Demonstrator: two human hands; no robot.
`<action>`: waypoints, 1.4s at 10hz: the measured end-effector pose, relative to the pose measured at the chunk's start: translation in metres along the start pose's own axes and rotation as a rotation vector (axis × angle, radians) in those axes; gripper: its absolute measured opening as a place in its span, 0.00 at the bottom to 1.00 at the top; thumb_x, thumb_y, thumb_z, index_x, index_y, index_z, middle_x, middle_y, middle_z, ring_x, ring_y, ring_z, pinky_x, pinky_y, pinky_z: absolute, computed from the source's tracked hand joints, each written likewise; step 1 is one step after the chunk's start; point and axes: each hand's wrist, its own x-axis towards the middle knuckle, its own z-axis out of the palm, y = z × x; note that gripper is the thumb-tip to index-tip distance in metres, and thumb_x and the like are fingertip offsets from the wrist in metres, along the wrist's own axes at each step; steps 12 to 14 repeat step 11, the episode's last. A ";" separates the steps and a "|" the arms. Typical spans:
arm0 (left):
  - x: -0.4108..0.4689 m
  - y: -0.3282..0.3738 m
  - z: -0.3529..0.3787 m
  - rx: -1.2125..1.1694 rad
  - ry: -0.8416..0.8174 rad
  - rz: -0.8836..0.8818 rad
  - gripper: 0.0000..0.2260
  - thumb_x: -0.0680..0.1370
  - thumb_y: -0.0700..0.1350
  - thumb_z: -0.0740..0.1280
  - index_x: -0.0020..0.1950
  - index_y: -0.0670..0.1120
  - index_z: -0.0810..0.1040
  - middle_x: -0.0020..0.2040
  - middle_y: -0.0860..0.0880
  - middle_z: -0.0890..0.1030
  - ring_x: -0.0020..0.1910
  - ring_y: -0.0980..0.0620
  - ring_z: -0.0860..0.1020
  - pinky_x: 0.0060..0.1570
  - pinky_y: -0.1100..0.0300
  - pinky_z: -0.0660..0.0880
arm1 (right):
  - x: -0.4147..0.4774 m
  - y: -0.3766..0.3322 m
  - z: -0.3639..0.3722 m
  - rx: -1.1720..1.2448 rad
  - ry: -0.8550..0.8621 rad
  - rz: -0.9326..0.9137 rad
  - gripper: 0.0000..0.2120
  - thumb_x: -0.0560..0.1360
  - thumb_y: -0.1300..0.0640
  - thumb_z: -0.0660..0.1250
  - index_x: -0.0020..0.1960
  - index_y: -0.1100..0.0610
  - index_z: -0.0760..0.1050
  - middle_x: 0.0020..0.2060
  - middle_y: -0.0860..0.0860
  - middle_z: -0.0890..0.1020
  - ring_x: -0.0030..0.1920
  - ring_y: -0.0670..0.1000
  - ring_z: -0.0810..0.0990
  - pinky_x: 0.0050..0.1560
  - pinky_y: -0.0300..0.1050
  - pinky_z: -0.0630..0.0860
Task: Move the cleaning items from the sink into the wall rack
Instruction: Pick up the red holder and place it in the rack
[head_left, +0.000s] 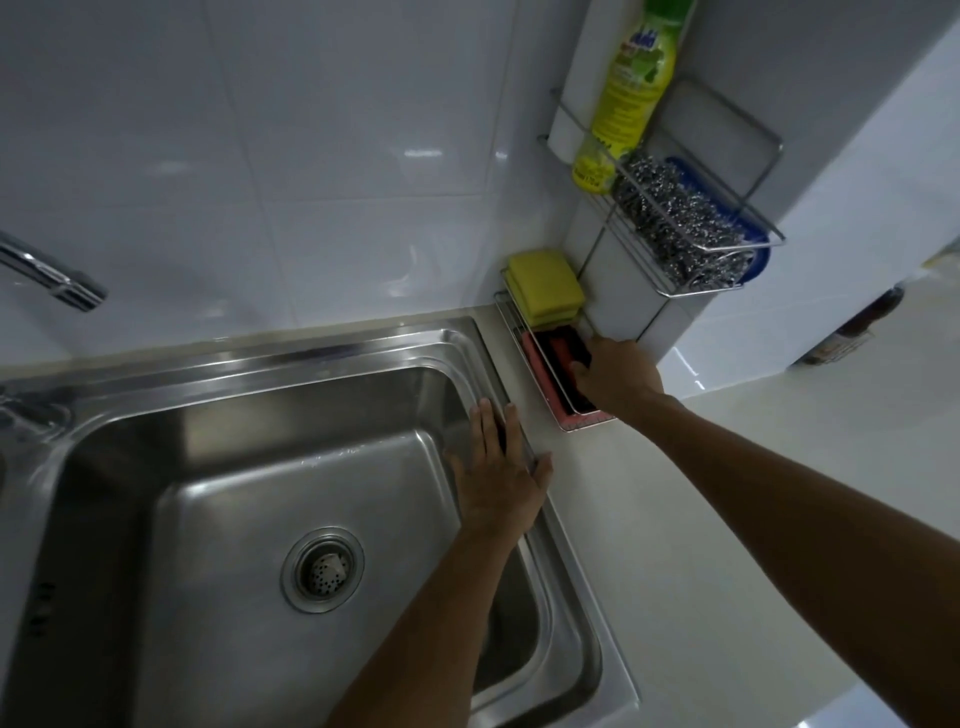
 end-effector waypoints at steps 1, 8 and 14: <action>0.000 0.001 -0.001 0.014 -0.006 0.001 0.35 0.83 0.64 0.47 0.84 0.48 0.39 0.84 0.43 0.36 0.83 0.44 0.36 0.77 0.31 0.50 | -0.001 0.000 0.000 0.009 -0.004 0.011 0.20 0.79 0.46 0.63 0.63 0.59 0.75 0.52 0.63 0.82 0.53 0.64 0.82 0.46 0.49 0.76; -0.002 0.004 -0.012 0.024 -0.066 -0.016 0.36 0.83 0.65 0.47 0.84 0.49 0.37 0.83 0.43 0.34 0.83 0.44 0.34 0.78 0.32 0.46 | -0.024 0.008 -0.019 0.030 -0.005 -0.012 0.22 0.77 0.46 0.69 0.61 0.63 0.75 0.52 0.62 0.82 0.52 0.64 0.82 0.49 0.53 0.79; 0.000 0.007 -0.073 0.131 -0.050 0.000 0.36 0.83 0.58 0.59 0.84 0.45 0.48 0.84 0.38 0.49 0.83 0.38 0.50 0.77 0.38 0.55 | -0.040 0.005 -0.046 0.067 -0.051 -0.021 0.22 0.78 0.45 0.66 0.64 0.60 0.72 0.55 0.61 0.81 0.53 0.63 0.81 0.51 0.54 0.80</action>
